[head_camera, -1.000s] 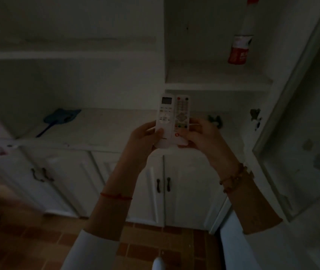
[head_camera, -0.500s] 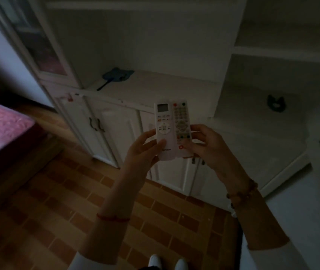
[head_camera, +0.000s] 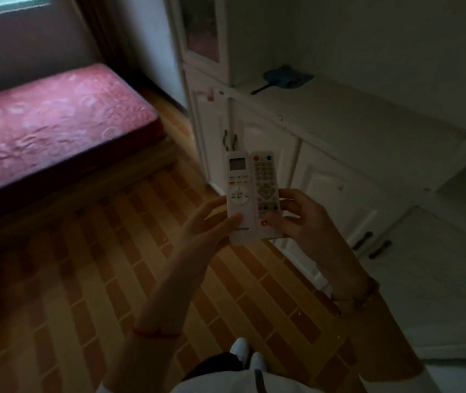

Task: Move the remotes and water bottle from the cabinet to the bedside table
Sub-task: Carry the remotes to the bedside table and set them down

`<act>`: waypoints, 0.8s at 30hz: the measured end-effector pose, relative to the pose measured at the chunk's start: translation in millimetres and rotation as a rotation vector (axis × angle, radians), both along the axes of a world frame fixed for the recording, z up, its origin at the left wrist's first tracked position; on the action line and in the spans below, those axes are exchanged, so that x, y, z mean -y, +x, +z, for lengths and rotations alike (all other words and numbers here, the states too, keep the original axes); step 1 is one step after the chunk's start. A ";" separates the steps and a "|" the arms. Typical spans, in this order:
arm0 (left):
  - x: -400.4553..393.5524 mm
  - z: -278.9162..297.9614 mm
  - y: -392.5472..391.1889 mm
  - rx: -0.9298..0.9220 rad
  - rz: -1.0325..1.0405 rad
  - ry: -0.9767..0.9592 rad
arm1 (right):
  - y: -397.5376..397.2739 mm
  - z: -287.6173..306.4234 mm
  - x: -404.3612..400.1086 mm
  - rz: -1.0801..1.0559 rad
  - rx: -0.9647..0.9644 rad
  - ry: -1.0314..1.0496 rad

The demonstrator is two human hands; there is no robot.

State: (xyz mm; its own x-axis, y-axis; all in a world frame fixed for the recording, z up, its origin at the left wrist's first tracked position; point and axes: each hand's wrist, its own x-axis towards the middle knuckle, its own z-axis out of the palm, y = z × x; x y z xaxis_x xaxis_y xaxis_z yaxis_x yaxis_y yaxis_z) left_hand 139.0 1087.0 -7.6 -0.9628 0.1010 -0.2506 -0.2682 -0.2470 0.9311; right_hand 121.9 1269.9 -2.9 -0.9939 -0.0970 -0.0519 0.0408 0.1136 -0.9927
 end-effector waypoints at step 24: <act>254.9 -32.7 21.3 0.039 0.798 0.041 | -104.6 -28.2 325.0 0.834 0.043 0.100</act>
